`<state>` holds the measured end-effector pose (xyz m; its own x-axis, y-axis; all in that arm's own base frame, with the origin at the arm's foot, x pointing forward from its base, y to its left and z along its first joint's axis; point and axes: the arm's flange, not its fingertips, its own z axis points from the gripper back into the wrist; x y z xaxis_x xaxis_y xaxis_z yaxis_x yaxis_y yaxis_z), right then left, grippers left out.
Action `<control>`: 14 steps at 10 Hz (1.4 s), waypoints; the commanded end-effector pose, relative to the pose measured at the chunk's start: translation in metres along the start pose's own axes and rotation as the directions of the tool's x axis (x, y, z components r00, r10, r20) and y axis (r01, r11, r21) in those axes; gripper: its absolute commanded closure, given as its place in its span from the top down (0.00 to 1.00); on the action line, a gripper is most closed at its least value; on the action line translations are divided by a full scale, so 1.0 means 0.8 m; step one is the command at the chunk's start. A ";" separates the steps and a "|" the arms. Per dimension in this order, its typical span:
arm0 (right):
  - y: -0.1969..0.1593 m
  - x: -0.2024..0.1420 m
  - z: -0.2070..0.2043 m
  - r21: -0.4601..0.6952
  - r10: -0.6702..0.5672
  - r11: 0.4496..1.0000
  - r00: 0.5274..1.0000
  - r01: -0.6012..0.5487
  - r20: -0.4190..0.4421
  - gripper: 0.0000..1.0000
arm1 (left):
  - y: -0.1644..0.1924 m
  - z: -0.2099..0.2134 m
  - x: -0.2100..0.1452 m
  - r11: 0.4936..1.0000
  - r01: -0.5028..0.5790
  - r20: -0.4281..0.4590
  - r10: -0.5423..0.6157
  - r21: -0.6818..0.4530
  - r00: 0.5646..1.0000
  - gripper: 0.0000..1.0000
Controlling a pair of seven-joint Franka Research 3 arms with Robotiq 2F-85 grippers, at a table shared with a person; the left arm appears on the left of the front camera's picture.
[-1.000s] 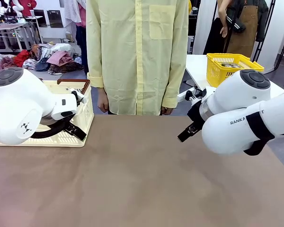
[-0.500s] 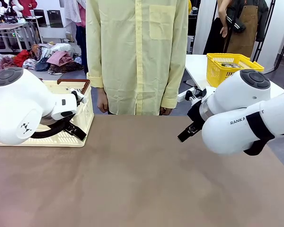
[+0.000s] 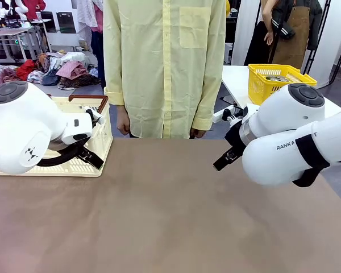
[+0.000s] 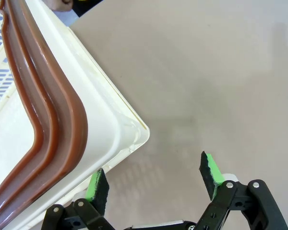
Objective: Place the drinks into the Shopping basket.
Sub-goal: Pick up one drink and place it into the Shopping basket.
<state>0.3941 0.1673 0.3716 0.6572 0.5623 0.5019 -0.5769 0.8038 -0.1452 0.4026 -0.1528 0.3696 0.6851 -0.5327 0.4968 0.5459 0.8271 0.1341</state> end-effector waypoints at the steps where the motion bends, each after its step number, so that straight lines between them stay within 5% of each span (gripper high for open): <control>1: 0.000 0.000 0.000 0.000 0.000 1.000 1.000 0.000 0.001 1.00 | 0.001 0.001 0.001 1.000 0.000 0.003 0.000 0.001 1.000 1.00; 2: 0.000 0.000 0.000 0.000 0.000 1.000 1.000 0.000 0.000 1.00 | 0.000 0.000 0.000 1.000 0.000 0.000 0.000 0.000 1.000 1.00; 3: 0.001 0.003 0.009 0.073 0.021 0.997 0.999 -0.019 -0.037 1.00 | -0.001 0.017 -0.004 0.973 0.050 -0.010 -0.054 -0.224 0.998 1.00; 4: -0.002 0.001 0.018 0.147 -0.035 0.987 0.984 0.061 -0.174 1.00 | -0.006 0.035 -0.012 0.882 0.130 -0.050 -0.170 -0.454 0.984 1.00; 5: -0.004 -0.004 0.038 0.258 -0.115 0.948 0.958 0.184 -0.261 1.00 | -0.011 0.052 -0.011 0.869 -0.026 -0.148 -0.055 -0.494 0.987 1.00; 6: -0.005 -0.010 0.062 0.390 -0.155 0.885 0.952 0.253 -0.266 1.00 | -0.018 0.064 -0.006 0.847 -0.227 -0.332 0.063 -0.482 0.941 1.00; 8: -0.031 -0.035 0.123 0.614 -0.247 0.702 0.932 0.361 -0.266 1.00 | -0.009 0.110 -0.018 0.721 -0.194 -0.268 0.012 -0.666 0.963 1.00; 10: -0.093 -0.086 0.195 0.750 -0.388 0.523 0.896 0.406 -0.214 1.00 | 0.068 0.189 -0.060 0.550 -0.203 -0.106 0.203 -0.810 0.974 1.00; 12: -0.170 -0.158 0.235 0.777 -0.619 0.378 0.761 0.503 -0.192 1.00 | 0.155 0.244 -0.142 0.412 -0.225 0.041 0.545 -0.883 0.837 1.00; 14: -0.243 -0.252 0.253 0.799 -0.822 0.212 0.544 0.562 -0.165 1.00 | 0.210 0.251 -0.237 0.326 -0.249 0.096 0.760 -0.912 0.642 1.00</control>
<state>0.2751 -0.1263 0.4872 0.9450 -0.1924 0.2645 -0.1678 0.4090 0.8970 0.2705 0.1156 0.5074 0.8664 0.1095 0.4872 0.4359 0.3103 -0.8448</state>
